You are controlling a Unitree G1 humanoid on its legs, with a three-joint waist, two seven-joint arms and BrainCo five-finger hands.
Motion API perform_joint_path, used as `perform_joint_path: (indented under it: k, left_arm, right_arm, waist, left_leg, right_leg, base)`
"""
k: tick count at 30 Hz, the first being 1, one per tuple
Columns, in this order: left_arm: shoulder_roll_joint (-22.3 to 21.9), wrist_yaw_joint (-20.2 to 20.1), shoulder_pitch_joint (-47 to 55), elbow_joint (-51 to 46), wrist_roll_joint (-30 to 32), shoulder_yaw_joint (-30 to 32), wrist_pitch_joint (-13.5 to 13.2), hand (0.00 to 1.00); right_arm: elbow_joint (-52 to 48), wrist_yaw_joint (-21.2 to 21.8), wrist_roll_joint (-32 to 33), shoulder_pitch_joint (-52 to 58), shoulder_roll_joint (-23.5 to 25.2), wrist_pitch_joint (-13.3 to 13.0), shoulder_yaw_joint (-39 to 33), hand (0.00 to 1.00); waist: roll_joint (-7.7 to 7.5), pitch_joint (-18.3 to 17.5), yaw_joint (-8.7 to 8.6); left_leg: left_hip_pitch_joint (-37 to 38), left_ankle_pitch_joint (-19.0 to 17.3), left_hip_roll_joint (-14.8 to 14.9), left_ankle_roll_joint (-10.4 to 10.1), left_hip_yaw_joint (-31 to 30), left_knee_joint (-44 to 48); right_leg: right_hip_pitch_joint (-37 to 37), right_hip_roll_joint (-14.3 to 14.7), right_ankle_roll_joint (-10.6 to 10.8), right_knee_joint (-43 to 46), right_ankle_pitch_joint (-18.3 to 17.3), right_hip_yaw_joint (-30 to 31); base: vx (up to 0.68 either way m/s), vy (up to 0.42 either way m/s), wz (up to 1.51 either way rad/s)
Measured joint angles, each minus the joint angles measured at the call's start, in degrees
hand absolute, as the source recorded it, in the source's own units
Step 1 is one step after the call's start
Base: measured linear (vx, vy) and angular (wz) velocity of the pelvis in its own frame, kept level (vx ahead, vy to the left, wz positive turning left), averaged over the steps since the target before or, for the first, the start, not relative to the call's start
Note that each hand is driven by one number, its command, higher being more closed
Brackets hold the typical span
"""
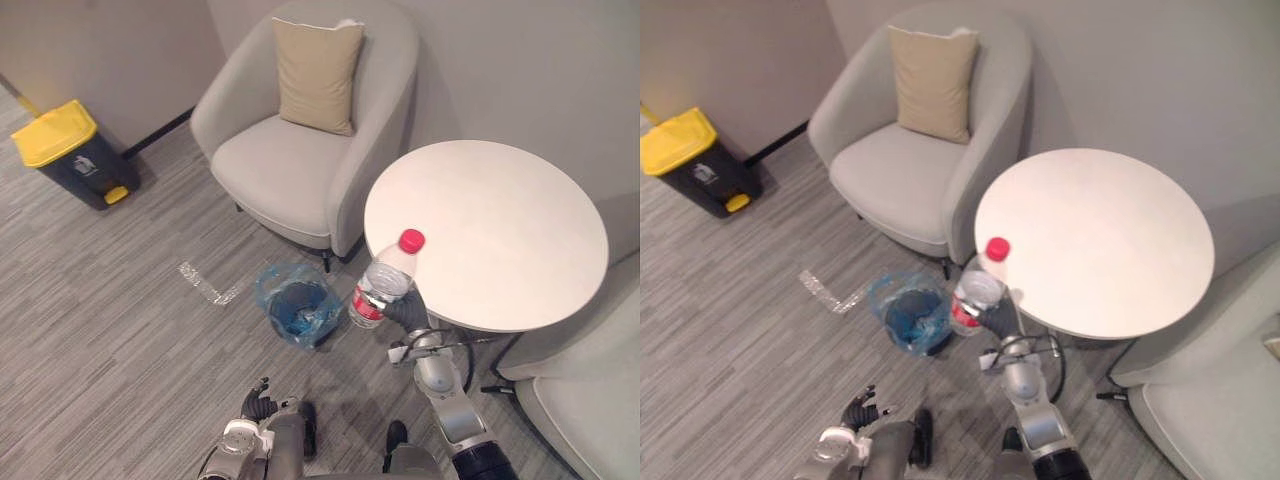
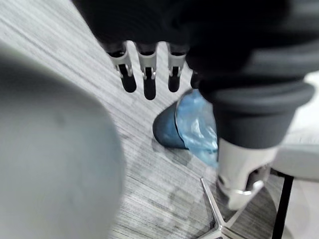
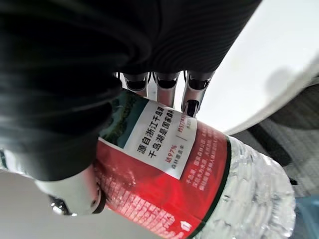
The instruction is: Gather rubbish on tea table into small bin, then transfer packed bag to large trash can.
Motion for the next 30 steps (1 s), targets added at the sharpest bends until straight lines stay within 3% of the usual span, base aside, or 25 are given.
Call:
perform_joint_path:
  k: [1,3,7,9,11,12,14,17,19,20,21,22,25,28,30]
  left_arm:
    - [0.7,0.1,-0.1,-0.4,0.4,-1.0,-0.2,0.00]
    - [0.9,0.1,-0.4,-0.3,0.6,-1.3,-0.2,0.00]
    - [1.3,0.1,0.0,-0.2,0.7,-1.4,-0.2,0.00]
    - [1.7,0.1,0.0,-0.4,0.7,-1.5,-0.4,0.00]
    - [2.2,0.1,-0.1,-0.5,0.7,-1.5,-0.6,0.00]
    - [2.8,0.2,-0.1,-0.1,0.7,-1.4,-0.5,0.00]
    - [3.4,0.3,0.3,-0.2,0.5,-1.2,-0.4,0.00]
    - [4.1,0.9,0.7,0.1,0.0,0.7,0.0,0.00]
    - [3.9,1.2,0.7,0.9,0.0,1.4,0.0,0.00]
    - [3.9,1.3,0.8,1.0,0.0,1.5,0.0,0.00]
    - [4.1,1.3,1.0,1.0,0.0,1.6,0.0,0.00]
    - [3.1,1.3,0.9,1.5,0.1,2.6,0.1,0.00]
    - [1.8,1.4,1.6,1.6,0.2,4.1,0.0,0.00]
    - [1.9,1.3,0.7,1.6,0.2,4.0,0.0,0.00]
    - [1.4,1.4,0.3,0.6,0.2,3.8,-0.1,0.00]
  right_arm:
    - [1.0,0.3,0.0,0.0,1.4,0.0,0.2,1.00]
    - [2.0,0.6,0.0,0.0,2.1,0.0,0.6,1.00]
    - [3.5,1.7,0.0,-0.4,4.3,-0.1,3.7,1.00]
    - [4.9,1.9,0.0,-0.4,4.4,-0.1,4.0,1.00]
    - [6.1,2.0,0.0,-0.4,4.4,0.2,4.1,1.00]
    - [6.2,2.1,0.0,-0.3,3.9,0.5,4.8,1.00]
    - [6.4,2.3,-0.1,-0.2,3.6,0.5,5.2,1.00]
    - [8.1,2.7,-0.1,-1.3,3.8,0.4,5.3,1.00]
    - [8.7,2.8,-0.1,-1.9,3.4,0.4,5.2,1.00]
    - [8.8,2.8,-0.1,-1.8,3.2,0.4,5.1,1.00]
    - [8.7,2.8,0.0,-1.1,3.2,0.4,5.0,1.00]
    - [9.4,3.0,0.3,-0.7,2.2,0.5,4.9,1.00]
    - [9.6,3.2,0.4,-0.5,1.4,0.5,4.3,1.00]
    - [9.4,2.8,1.3,0.2,1.7,0.5,2.2,1.00]
    - [7.0,2.1,2.0,1.1,1.1,0.4,2.2,1.00]
  waist:
    - [-1.77,-0.1,0.45]
    - [-2.73,-0.4,0.88]
    - [-3.26,-0.7,1.16]
    - [-4.09,-0.2,1.06]
    - [-4.73,0.2,1.01]
    - [-4.63,0.6,0.60]
    - [-4.08,0.9,-0.30]
    - [-4.26,0.8,-0.23]
    - [-3.73,1.1,-0.29]
    - [-4.07,1.0,-0.39]
    - [-4.84,0.6,-0.49]
    - [-3.22,0.4,-0.53]
    - [-1.25,-0.7,-0.43]
    - [-1.99,-0.2,-0.79]
    - [-2.31,0.1,-0.07]
  left_leg:
    - [0.5,1.5,-1.3,0.5,-1.0,-2.3]
    - [1.0,1.6,-1.9,0.6,-1.5,-2.2]
    - [2.6,0.8,-4.4,1.9,-2.9,-3.0]
    - [2.6,-1.5,-5.7,2.6,-3.4,-1.3]
    - [2.8,-3.2,-6.5,2.8,-4.4,0.6]
    - [3.6,-4.6,-6.3,3.1,-5.5,1.9]
    - [5.0,-5.3,-4.8,3.8,-7.8,2.4]
    - [7.1,-5.3,-2.3,3.4,-9.9,1.3]
    - [8.8,-5.1,-1.4,3.0,-11.5,-0.6]
    - [9.5,-5.1,-1.5,2.1,-12.2,-1.3]
    - [9.9,-5.6,-2.4,1.1,-13.7,-1.0]
    - [10.8,-6.6,-1.6,-0.1,-15.4,-0.7]
    - [9.6,-6.8,0.9,-0.5,-15.6,1.6]
    - [7.2,-6.9,1.6,-0.8,-15.1,9.8]
    - [2.0,-6.1,2.5,-1.5,-12.9,25.1]
  right_leg:
    - [0.8,-0.7,0.6,-1.6,0.8,-0.8]
    - [2.0,-1.1,0.7,-2.4,1.1,-1.4]
    - [3.3,-3.0,1.8,-1.0,-1.2,-1.9]
    - [1.2,-5.4,2.7,6.5,-6.1,-1.0]
    - [1.3,-6.5,2.6,10.5,-7.3,-0.8]
    - [-1.0,-6.5,1.8,17.9,-6.8,1.7]
    - [-5.9,-4.0,-3.4,27.7,-6.7,4.9]
    - [-8.1,1.8,-2.3,23.7,-9.6,4.9]
    - [-10.7,5.6,-2.5,18.2,-8.9,5.5]
    - [-11.4,6.8,-2.9,14.2,-6.6,6.5]
    - [-10.9,7.1,-3.3,9.5,-1.2,7.8]
    - [-10.2,7.4,-5.0,8.8,3.0,6.9]
    - [-7.6,9.2,-5.3,5.2,3.0,4.4]
    - [-3.4,9.8,-6.9,2.8,1.9,2.3]
    - [1.0,10.2,-8.6,1.2,0.7,2.3]
  base:
    - [-0.01,0.127,0.60]
    - [0.00,0.078,0.27]
    - [0.01,0.087,0.16]
    - [0.03,0.076,0.26]
    - [0.08,0.052,0.18]
    - [0.11,0.064,0.23]
    - [0.20,0.024,0.42]
    - [0.24,-0.072,0.38]
    - [0.29,-0.123,0.43]
    - [0.37,-0.173,0.66]
    - [0.39,-0.220,0.79]
    - [0.35,-0.203,0.66]
    - [0.35,-0.154,0.41]
    - [0.21,-0.085,0.45]
    - [0.18,-0.022,0.03]
